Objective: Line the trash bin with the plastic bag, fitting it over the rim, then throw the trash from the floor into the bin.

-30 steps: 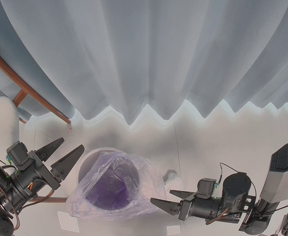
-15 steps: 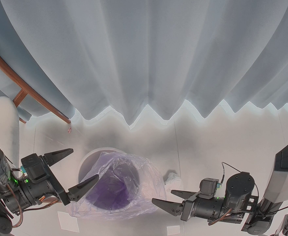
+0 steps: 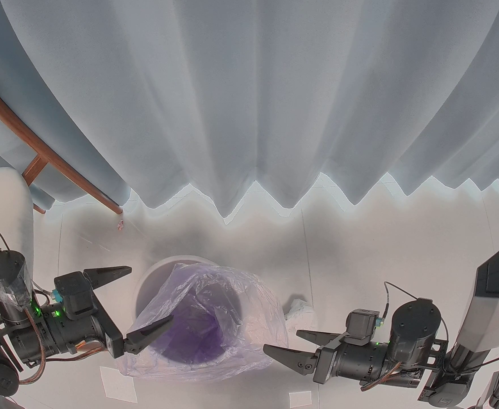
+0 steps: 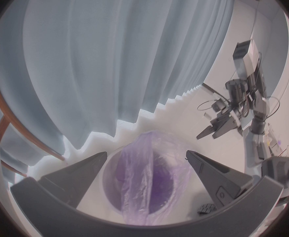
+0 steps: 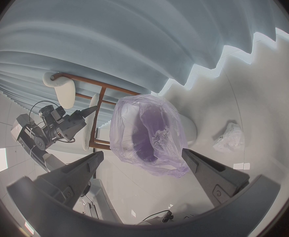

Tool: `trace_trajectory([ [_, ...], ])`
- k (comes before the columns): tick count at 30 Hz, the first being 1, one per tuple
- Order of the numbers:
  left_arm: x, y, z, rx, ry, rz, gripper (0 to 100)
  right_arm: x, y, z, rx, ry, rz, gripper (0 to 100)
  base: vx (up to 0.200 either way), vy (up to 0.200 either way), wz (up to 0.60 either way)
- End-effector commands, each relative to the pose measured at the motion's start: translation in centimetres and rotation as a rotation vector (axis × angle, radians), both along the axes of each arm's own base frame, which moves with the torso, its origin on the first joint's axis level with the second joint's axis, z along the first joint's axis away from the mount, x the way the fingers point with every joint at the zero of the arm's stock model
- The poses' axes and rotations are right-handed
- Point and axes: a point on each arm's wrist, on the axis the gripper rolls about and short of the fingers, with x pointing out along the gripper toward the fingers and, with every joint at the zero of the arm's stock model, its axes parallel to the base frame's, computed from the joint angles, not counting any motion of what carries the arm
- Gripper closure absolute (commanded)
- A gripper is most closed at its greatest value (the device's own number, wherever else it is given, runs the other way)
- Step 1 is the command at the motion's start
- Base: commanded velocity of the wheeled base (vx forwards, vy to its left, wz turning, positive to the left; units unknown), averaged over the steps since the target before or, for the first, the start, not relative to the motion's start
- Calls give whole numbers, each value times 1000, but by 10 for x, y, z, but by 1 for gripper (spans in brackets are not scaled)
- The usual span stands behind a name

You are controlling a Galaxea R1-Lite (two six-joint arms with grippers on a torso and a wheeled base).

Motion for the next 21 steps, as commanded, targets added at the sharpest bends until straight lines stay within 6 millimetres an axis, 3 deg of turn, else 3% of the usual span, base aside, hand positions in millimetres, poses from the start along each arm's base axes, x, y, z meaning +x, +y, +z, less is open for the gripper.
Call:
trace_trajectory([
  [1, 6, 9, -7, 58, 12, 47, 0, 0, 1, -2, 2, -1, 2, 0, 0, 0, 0],
  [7, 12, 25, -23, 200, 19, 83, 0, -1, 2, -2, 0, 0, 8, 0, 0, 0, 0],
  [11, 12, 24, -43, 227, 118, 50, 0, -1, 2, -3, -1, 1, 10, 0, 0, 0, 0],
  [19, 30, 19, -56, 245, 176, 39, 0, -1, 2, -3, -3, 3, 10, 0, 0, 0, 0],
  [20, 31, 19, -56, 247, 178, 38, 100, -1, 2, -3, -3, 3, 10, 0, 0, 0, 0],
  [21, 31, 19, -56, 248, 178, 37, 100, -1, 2, -4, -4, 4, 10, 0, 0, 0, 0],
])
